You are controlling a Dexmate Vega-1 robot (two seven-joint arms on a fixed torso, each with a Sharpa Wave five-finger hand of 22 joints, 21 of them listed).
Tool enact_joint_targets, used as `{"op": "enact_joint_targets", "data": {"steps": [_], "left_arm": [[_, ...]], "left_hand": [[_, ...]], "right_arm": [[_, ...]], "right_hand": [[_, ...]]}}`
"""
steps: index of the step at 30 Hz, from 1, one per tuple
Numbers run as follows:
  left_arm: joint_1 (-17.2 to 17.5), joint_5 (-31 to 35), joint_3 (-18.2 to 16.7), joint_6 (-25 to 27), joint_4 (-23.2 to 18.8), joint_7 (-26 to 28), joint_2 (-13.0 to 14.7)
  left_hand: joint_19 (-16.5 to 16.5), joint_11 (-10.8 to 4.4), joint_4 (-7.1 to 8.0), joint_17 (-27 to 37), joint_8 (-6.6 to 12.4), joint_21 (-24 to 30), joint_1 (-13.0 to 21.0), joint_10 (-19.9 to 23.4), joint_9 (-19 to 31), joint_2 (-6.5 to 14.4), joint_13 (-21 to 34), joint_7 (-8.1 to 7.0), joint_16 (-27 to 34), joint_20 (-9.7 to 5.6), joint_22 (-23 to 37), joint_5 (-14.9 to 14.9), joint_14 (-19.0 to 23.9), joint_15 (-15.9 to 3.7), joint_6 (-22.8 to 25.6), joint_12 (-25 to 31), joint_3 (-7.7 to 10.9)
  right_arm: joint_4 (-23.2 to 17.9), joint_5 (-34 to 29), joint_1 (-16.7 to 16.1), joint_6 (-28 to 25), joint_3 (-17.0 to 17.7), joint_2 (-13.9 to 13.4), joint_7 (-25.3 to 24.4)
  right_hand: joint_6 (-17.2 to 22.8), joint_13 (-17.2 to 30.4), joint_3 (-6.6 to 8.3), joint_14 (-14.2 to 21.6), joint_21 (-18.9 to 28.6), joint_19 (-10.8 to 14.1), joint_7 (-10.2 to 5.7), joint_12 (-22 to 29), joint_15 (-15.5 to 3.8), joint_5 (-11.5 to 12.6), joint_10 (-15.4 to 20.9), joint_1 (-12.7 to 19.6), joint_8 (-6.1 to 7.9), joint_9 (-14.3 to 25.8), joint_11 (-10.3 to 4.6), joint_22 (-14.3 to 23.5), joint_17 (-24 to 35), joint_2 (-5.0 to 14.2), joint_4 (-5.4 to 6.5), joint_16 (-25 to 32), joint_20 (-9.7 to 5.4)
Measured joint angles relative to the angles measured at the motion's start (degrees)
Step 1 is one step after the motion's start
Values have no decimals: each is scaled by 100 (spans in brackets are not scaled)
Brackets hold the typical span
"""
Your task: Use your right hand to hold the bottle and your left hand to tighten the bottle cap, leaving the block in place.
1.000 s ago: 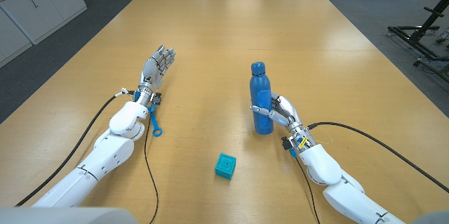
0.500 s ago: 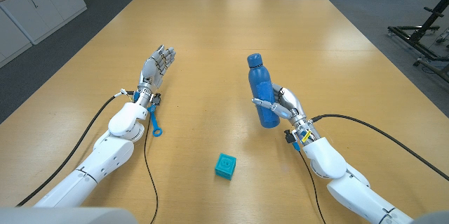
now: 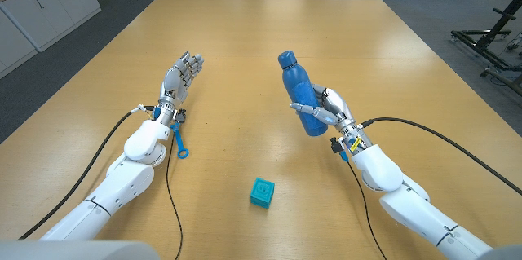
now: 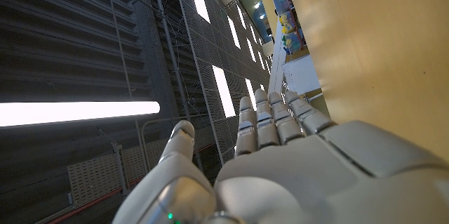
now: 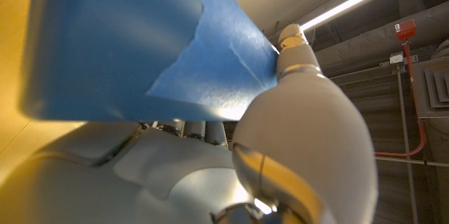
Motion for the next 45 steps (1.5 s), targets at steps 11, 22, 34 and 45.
{"op": "enact_joint_targets", "data": {"steps": [11, 22, 34, 45], "left_arm": [[-21, 45, 0, -29, 3, 1, -20], [-29, 120, 1, -44, -80, 3, -9], [-22, 391, 23, -169, -187, 83, -8], [23, 921, 57, -266, -479, 218, 23]], "left_hand": [[0, 0, 0, 0, 0, 0, 0, 0, 0, 0, 0, 0, 0, 0, 0, 0, 0, 0, 0, 0, 0], [0, -21, -24, 0, 0, 0, 0, 20, 0, 0, 0, -30, 0, 0, 0, 0, 21, -22, 30, 0, 24], [31, -92, -41, 0, 30, 0, 30, 133, 0, 30, 0, -93, 28, 30, 0, 0, 165, -102, 155, 22, 41], [414, -298, -166, 5, 203, 80, 458, 692, 3, -217, 12, -275, 135, 56, 0, 21, 673, -95, 524, 161, 167]], "right_arm": [[-43, 178, 129, 57, 33, 45, 76], [7, 472, 242, 176, 44, 120, 212], [130, 598, 485, 45, -52, 174, 370], [186, 608, 681, -145, -206, 201, 438]], "right_hand": [[42, 127, 0, 44, 124, 39, 42, 62, 33, 0, 8, 80, -2, 0, 8, 27, 64, -80, 0, 10, -18], [71, 194, 0, 62, 210, 39, 70, 65, 32, 0, 7, 119, -23, 1, 8, 50, 90, -119, 0, 9, -17], [73, 285, 0, 66, 279, 39, 72, 105, 31, 0, 7, 141, -25, 1, 7, 69, 117, -141, 0, 9, -17], [94, 337, 0, 92, 303, 39, 92, 104, 43, 0, 6, 140, -46, 1, 7, 78, 143, -140, 0, 3, -17]]}}
